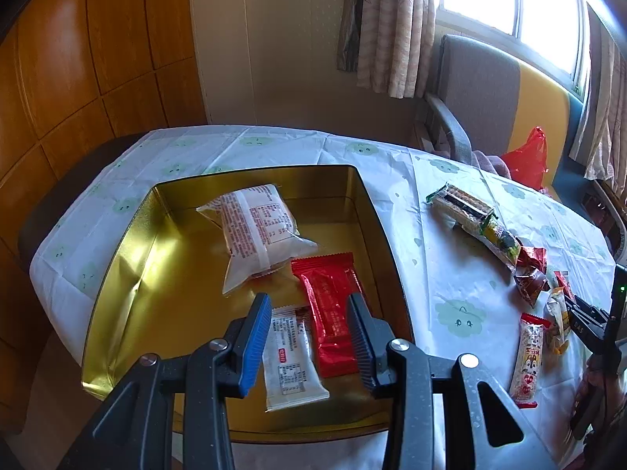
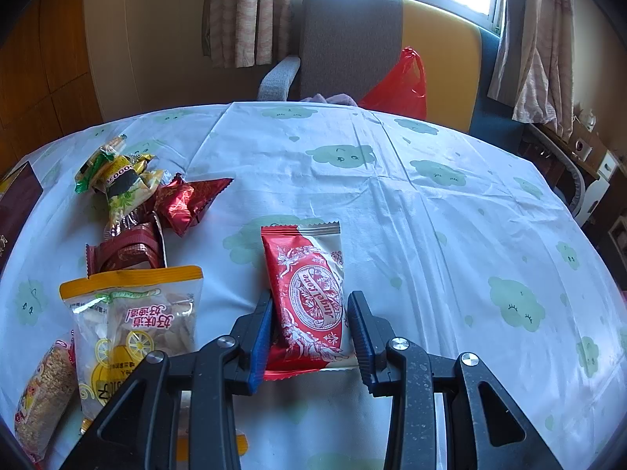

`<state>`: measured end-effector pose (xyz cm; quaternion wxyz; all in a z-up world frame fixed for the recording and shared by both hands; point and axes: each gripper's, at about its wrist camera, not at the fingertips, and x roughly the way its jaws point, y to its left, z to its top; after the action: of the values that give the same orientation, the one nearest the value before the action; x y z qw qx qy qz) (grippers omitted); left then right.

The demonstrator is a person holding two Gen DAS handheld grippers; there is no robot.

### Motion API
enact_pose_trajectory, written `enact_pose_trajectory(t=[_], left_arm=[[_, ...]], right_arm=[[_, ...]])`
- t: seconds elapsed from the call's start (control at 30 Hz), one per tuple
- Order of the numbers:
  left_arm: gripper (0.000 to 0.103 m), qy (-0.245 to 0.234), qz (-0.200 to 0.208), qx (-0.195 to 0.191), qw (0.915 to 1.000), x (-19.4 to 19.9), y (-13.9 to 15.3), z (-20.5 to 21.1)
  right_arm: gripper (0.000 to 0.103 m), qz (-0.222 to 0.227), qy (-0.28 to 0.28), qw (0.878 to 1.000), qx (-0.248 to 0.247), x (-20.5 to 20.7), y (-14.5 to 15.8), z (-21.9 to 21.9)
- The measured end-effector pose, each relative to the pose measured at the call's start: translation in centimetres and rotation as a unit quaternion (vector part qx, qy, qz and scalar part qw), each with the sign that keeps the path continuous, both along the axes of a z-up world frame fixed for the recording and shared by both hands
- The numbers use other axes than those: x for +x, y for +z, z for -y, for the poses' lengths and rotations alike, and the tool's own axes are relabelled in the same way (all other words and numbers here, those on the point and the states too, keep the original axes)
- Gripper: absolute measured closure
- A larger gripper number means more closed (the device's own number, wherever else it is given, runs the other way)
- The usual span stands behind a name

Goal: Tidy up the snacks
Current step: 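Carry the red-white packet toward the gold tin with the right tool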

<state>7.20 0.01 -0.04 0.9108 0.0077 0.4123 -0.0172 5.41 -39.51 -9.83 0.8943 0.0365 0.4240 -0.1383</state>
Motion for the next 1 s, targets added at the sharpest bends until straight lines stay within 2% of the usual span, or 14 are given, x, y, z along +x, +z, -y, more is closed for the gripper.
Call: enact_pose_trajectory(t=[0.23,0.4,0.57,0.67,0.8,1.0], left_arm=[[0.063,0.004,0.005,0.006,1.0,-0.7,0.0,-0.6],[0.063,0.008,0.014,0.016,0.9997,-1.1,0.1,-1.1],[0.063,0.018,0.017,0.017,0.9996,-1.3,0.1,-2.0],[0.063,0.026,0.016,0.019,0.9994,-1.4,0.0,-2.6],[0.063,0.038,0.013,0.017,0.9991,-1.4,-0.4,-3.5],[0.063,0.049,0.012,0.015,0.9986,-1.6,-0.6,-4.6]], right_arm=[[0.067,-0.001,0.001,1.0,-0.008,0.0,0.0,-0.2],[0.072,0.0,-0.002,1.0,-0.009,-0.2,0.1,-0.3],[0.073,0.009,-0.03,0.999,0.022,-0.9,0.9,0.8],[0.073,0.031,-0.036,0.998,0.035,-1.6,2.6,1.0],[0.073,0.063,-0.007,0.997,0.04,-2.3,5.9,-0.7],[0.073,0.082,0.093,0.988,0.095,-1.7,9.1,-7.2]])
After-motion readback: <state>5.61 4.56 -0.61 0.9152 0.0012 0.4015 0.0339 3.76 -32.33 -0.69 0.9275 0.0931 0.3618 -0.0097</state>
